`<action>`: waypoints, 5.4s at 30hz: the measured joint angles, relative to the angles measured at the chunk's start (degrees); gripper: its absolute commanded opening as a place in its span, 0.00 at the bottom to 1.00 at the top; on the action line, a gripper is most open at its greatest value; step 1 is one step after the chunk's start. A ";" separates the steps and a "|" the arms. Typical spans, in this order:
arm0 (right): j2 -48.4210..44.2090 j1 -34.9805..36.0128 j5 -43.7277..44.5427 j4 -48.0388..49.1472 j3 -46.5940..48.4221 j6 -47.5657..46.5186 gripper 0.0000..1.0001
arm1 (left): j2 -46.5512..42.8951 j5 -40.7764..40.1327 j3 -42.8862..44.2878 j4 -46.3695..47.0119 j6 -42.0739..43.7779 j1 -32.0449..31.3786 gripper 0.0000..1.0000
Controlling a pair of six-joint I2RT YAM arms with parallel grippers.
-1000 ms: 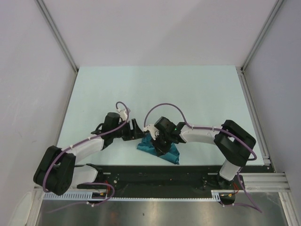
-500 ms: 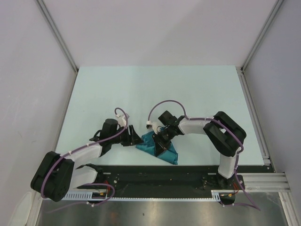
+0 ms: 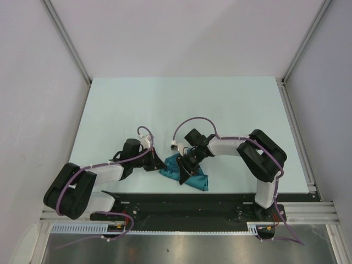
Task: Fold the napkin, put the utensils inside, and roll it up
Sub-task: Roll the napkin with the utensil
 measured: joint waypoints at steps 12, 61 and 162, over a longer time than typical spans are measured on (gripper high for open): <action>-11.21 1.20 21.90 -8.41 1.86 0.42 0.70 | 3.63 0.48 2.10 -0.59 0.22 0.02 0.00; -13.51 19.41 48.61 -4.02 -2.75 -4.74 0.42 | 4.28 2.58 3.30 -1.01 0.17 0.04 0.03; -8.96 23.30 59.04 7.19 -2.82 -6.47 0.33 | 16.31 5.77 16.61 -12.41 2.97 0.11 0.65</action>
